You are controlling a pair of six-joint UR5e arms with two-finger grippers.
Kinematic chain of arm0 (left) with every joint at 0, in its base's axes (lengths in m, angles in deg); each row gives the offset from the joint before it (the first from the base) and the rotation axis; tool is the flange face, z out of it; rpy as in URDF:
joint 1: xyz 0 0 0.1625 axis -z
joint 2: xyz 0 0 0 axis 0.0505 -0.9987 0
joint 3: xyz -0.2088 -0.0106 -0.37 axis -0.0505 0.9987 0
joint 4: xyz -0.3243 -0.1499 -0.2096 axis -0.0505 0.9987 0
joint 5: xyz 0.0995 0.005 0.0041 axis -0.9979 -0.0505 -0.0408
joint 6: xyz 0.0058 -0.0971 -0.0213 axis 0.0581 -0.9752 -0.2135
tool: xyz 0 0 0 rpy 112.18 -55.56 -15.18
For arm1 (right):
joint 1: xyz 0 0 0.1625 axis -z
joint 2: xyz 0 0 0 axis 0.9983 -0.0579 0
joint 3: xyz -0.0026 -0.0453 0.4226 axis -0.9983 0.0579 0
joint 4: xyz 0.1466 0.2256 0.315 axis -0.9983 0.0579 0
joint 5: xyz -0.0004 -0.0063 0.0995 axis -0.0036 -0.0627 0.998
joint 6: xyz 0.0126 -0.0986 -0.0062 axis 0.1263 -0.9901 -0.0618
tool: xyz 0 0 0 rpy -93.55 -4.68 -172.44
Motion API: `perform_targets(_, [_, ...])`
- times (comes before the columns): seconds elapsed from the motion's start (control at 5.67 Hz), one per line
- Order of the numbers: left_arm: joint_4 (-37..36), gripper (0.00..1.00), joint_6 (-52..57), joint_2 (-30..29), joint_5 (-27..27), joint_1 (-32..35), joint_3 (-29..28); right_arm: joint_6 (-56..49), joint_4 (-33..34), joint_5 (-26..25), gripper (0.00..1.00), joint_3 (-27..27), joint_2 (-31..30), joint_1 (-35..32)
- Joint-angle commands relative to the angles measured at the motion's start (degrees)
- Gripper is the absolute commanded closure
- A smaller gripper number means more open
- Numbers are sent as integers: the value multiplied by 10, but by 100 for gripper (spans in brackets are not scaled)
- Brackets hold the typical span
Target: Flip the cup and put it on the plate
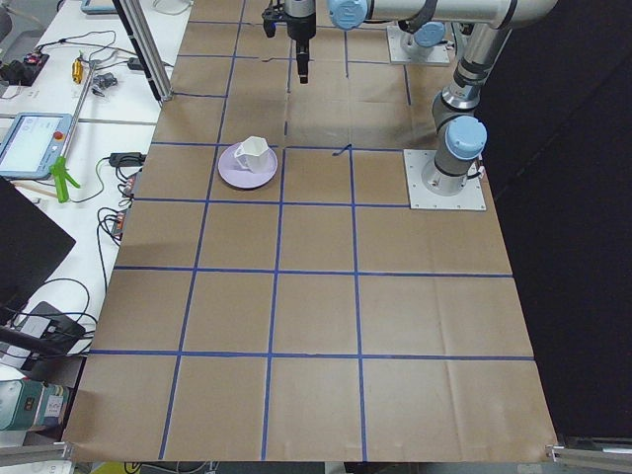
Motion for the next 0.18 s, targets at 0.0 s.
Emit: perform_targets(0.0, [-1, 1, 0, 0, 0, -1, 1, 0, 0, 0, 0, 0, 0, 0])
